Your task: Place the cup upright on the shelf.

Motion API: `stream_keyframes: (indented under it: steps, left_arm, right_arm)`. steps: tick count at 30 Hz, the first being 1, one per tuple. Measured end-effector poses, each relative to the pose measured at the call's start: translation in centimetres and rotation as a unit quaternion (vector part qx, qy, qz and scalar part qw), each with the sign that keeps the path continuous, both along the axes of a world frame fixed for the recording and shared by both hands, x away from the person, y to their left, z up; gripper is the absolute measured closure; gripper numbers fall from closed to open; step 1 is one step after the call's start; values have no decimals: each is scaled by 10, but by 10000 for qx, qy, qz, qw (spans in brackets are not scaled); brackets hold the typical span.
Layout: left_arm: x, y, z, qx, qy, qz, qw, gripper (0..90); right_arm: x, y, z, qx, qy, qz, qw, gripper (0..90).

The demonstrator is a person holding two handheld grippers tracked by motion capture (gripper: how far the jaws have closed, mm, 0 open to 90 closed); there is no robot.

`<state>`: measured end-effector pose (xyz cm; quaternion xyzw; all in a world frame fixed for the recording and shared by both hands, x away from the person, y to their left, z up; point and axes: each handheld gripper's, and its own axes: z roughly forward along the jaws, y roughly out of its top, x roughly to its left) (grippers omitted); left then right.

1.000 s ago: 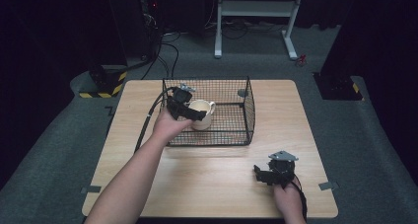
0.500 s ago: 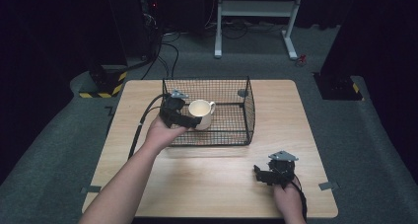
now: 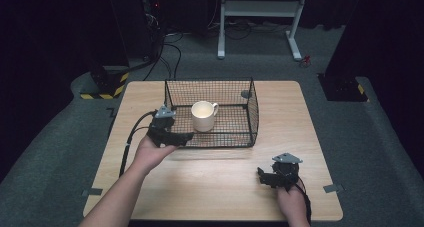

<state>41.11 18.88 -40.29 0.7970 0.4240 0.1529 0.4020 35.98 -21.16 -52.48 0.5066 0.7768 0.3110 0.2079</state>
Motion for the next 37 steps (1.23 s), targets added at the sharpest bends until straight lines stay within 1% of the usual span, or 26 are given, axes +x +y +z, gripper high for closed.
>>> stream_keyframes:
  steps: [1,2,3,4,5,6,7,8,10,12,16,18,19,21,24,25,26,27,28,29,30,31,32,33,35,37]
  left_arm:
    - [-5,3,-2,-15,-17,16,10000,90]
    - [-5,3,-2,-15,-17,16,10000,93]
    - [-15,11,-9,-51,-23,-3,10000,97]
    - [-15,11,-9,-51,-23,-3,10000,97]
    - [-24,16,-14,-47,-28,1,10000,99]
    - [-29,20,-18,-66,-21,-4,10000,102]
    - [-35,25,-22,-136,-6,-12,9999,103]
    - [-35,25,-22,-136,-6,-12,9999,103]
    - [-45,34,-30,-217,-16,48,9998,106]
    - [-56,47,-43,-291,22,170,9994,111]
    - [-68,64,-65,-285,81,264,9992,112]
    - [-72,70,-75,-177,127,331,9992,115]
    - [-74,75,-82,-73,205,390,9990,115]
    - [-76,82,-93,21,315,459,9984,109]
    - [-79,90,-111,256,482,565,9969,102]
    - [-80,94,-117,436,475,599,9961,101]
    - [-80,94,-117,436,475,599,9961,100]
    - [-85,96,-122,418,331,671,9963,94]
    - [-85,96,-122,418,331,671,9963,95]
    - [-85,96,-123,493,286,707,9959,95]
    - [-85,96,-123,493,286,707,9959,95]
    - [-86,93,-124,651,189,733,9950,96]
    - [-86,93,-124,651,189,733,9950,89]
    - [-87,92,-125,717,147,730,9946,89]
    - [-88,91,-126,696,145,843,9939,70]
    - [-88,91,-126,682,133,866,9938,67]
  right_arm:
    - [0,0,0,0,0,1,10000,78]
    - [0,0,0,0,0,0,10000,78]
    - [0,0,0,2,1,0,10000,78]
    - [0,0,0,2,1,0,10000,78]
    - [0,0,0,7,5,-8,10000,78]
    - [0,0,0,7,4,-8,10000,78]
    - [0,0,0,8,6,-9,10000,78]
    - [0,0,0,8,6,-9,10000,78]
    - [0,0,0,7,6,-8,10000,78]
    - [0,0,0,1,-1,-1,10000,78]
    - [0,0,0,-1,-7,4,10000,78]
    - [0,0,0,1,0,1,10000,78]
    - [0,0,0,2,0,0,10000,78]
    - [0,0,0,6,5,-7,10000,78]
    - [0,0,0,0,-2,1,10000,78]
    - [0,0,0,2,-2,1,10000,78]
    - [0,0,0,2,-2,1,10000,78]
    - [0,0,0,7,5,-7,10000,78]
    - [0,0,0,7,5,-7,10000,78]
    - [0,0,0,1,-6,0,10000,78]
    - [0,0,0,1,-6,0,10000,78]
    - [0,0,0,1,-7,1,10000,78]
    - [0,0,0,1,-7,1,10000,78]
    - [0,0,0,0,-6,1,10000,78]
    - [0,0,0,0,-8,0,10000,78]
    - [0,0,0,-1,-9,1,10000,78]
